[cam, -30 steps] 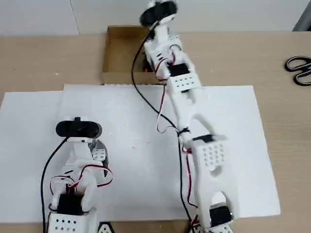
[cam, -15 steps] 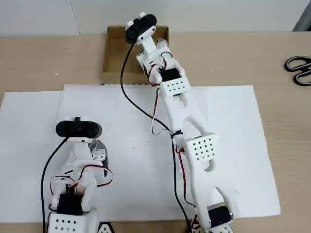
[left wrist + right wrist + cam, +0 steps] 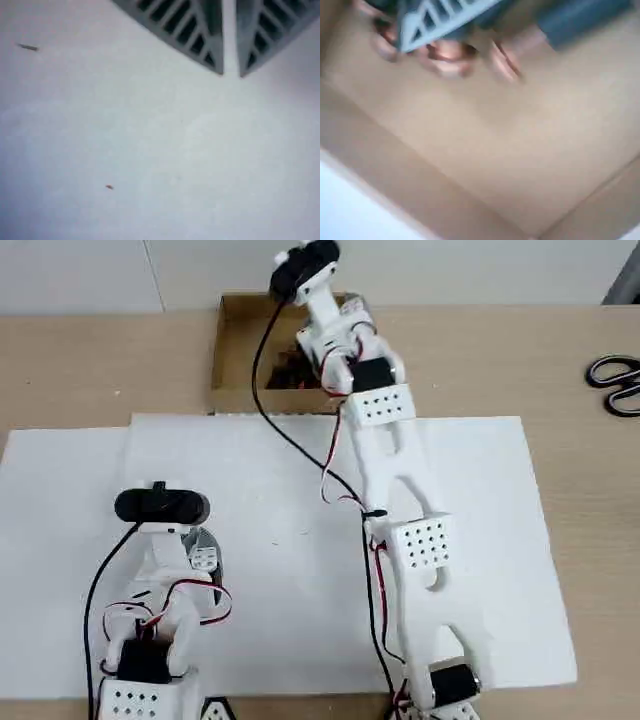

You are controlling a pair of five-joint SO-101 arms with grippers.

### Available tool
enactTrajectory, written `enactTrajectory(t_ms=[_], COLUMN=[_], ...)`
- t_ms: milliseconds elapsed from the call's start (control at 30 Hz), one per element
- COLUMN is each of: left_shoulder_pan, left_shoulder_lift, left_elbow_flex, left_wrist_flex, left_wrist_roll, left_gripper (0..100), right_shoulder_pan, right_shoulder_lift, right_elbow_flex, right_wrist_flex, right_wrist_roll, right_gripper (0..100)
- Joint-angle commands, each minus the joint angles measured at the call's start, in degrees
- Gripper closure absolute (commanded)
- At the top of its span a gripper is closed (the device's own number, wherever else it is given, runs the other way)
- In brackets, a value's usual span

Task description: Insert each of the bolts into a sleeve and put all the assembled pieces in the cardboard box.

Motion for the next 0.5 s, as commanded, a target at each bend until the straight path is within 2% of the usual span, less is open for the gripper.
enactTrajectory(t_ms=[0,167,233,333,467], left_shoulder_pan=[0.26,0.26,0.26,0.26,0.26], left_shoulder_lift=[-0.53,-0.53,-0.53,-0.53,-0.53], left_elbow_flex=[-0.22,-0.22,-0.22,-0.22,-0.22], left_wrist_flex=[-1.49,-1.49,-1.49,-1.49,-1.49], left_wrist_roll=[0.09,0.09,0.09,0.09,0.09], left_gripper=[99,99,99,99,99], right_shoulder_pan=[0.75,0.92,1.63,2.33,2.68], right_shoulder_lift=[-1.27,-1.54,-1.80,-6.37,-12.18], right_elbow_flex=[-9.67,-16.70,-16.79,-16.79,-16.62], right_wrist_flex=[7.96,18.59,20.88,24.75,31.87], right_wrist_roll=[0.53,0.53,0.53,0.53,-0.53], right_gripper=[77.9,79.0,84.4,98.7,98.7])
